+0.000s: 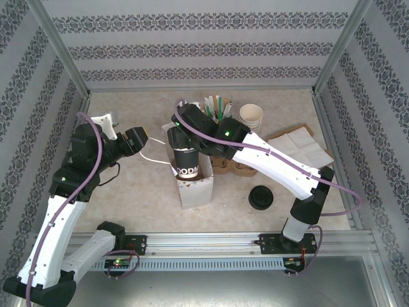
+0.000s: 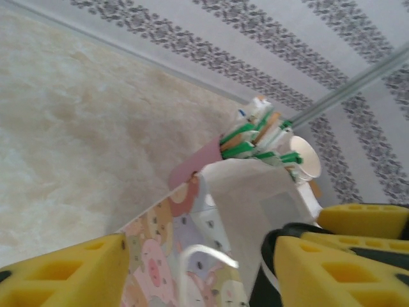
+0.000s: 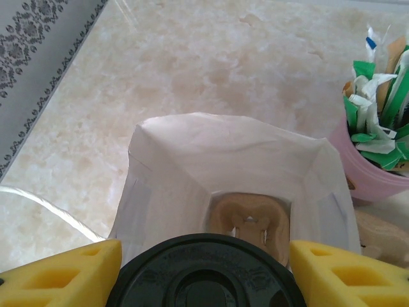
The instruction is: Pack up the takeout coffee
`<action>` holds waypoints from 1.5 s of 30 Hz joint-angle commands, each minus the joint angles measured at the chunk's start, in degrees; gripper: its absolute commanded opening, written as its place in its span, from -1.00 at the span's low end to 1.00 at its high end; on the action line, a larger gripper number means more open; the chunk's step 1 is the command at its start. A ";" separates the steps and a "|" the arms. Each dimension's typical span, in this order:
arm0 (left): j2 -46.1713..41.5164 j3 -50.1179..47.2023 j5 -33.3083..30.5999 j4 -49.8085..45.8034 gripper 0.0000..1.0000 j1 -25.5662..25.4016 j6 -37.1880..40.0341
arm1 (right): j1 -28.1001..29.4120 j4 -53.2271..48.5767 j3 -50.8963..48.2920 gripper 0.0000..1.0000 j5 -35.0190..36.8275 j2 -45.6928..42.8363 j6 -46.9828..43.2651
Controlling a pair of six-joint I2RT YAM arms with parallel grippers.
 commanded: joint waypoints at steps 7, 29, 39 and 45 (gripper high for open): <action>-2.77 -3.10 21.73 13.23 0.88 -0.15 11.67 | 0.67 6.28 -1.76 -0.09 5.29 -4.49 0.12; 1.62 -4.43 26.88 18.54 1.00 -6.47 27.53 | 2.38 17.30 -4.46 -0.08 9.73 -12.27 -4.56; 3.99 -3.20 22.84 19.34 1.00 -11.44 30.76 | 4.00 19.48 -4.42 -0.07 10.52 -13.42 -5.89; 6.08 -2.93 21.82 21.46 1.00 -14.07 30.96 | 4.74 20.76 -4.68 -0.07 10.96 -14.22 -6.20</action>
